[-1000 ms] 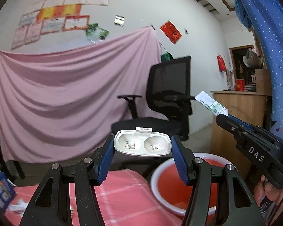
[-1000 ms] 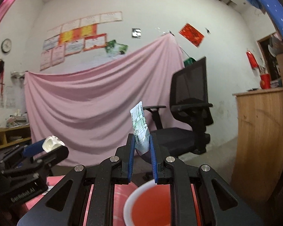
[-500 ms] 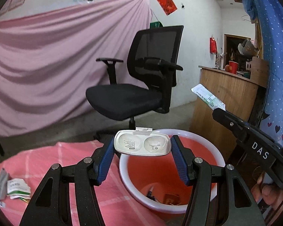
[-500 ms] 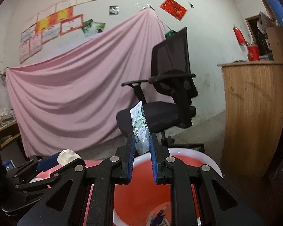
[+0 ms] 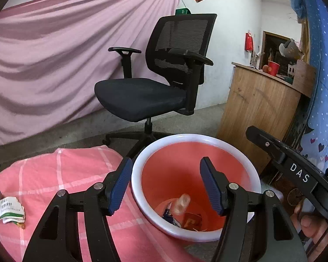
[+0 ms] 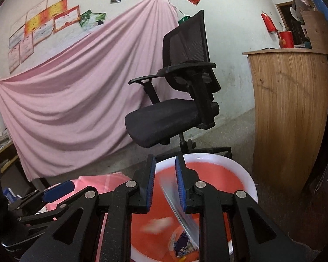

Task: Collect trash
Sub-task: 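Open both tools to drop the case and packet into the bucket, then move both tools back over the table toward the face mask and battery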

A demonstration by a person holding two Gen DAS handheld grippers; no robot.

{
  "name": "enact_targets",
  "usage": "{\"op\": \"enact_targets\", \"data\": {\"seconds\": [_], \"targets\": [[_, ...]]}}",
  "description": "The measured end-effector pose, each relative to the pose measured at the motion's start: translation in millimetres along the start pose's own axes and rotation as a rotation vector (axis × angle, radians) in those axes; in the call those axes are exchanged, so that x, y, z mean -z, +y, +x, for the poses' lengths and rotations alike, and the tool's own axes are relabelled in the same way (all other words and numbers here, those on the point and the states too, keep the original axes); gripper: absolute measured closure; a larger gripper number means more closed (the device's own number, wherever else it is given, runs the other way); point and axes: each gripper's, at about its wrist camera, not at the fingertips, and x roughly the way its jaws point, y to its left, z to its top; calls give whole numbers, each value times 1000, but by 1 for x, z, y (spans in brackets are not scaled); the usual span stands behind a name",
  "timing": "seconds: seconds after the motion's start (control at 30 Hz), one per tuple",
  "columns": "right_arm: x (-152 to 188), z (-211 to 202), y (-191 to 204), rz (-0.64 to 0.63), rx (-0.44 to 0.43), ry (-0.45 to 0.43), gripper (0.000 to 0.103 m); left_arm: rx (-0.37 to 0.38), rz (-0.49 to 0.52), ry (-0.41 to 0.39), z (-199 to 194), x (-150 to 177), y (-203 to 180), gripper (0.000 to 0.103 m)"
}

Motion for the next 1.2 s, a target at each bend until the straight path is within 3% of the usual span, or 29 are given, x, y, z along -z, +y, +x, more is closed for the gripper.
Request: {"op": "enact_targets", "data": {"seconds": [0.27, 0.37, 0.5, 0.57, 0.63, 0.7, 0.8, 0.83, 0.9, 1.03, 1.13, 1.2], "targets": [[-1, -1, 3, -10, -12, -8, 83, -55, -54, -37, -12, 1, 17, 45], [-4, -3, 6, -19, -24, -25, 74, -86, -87, -64, -23, 0, 29, 45], [-6, -7, 16, -42, -44, -46, 74, -129, -125, -98, -41, -2, 44, 45], [-6, -9, 24, -58, -57, -59, 73, -153, -138, -116, -50, -3, 51, 41], [-6, -11, 30, -70, -70, -72, 67, -185, -152, -143, -63, -2, 60, 33], [-6, -14, 39, -82, -85, -98, 55, -211, -161, -169, -75, -1, 67, 33], [-6, -18, 54, -108, -111, -128, 49, -258, -173, -199, -93, 3, 79, 31], [-5, -20, 60, -117, -119, -141, 46, -272, -180, -210, -100, 5, 84, 22], [-4, -23, 71, -131, -139, -171, 27, -312, -197, -242, -114, 10, 93, 10], [-1, -29, 92, -168, -183, -220, 18, -372, -224, -299, -140, 21, 113, 5], [3, -33, 107, -185, -215, -266, 0, -443, -240, -339, -161, 33, 129, 2], [6, -36, 117, -199, -242, -294, 0, -480, -246, -361, -173, 41, 138, 2]]}}
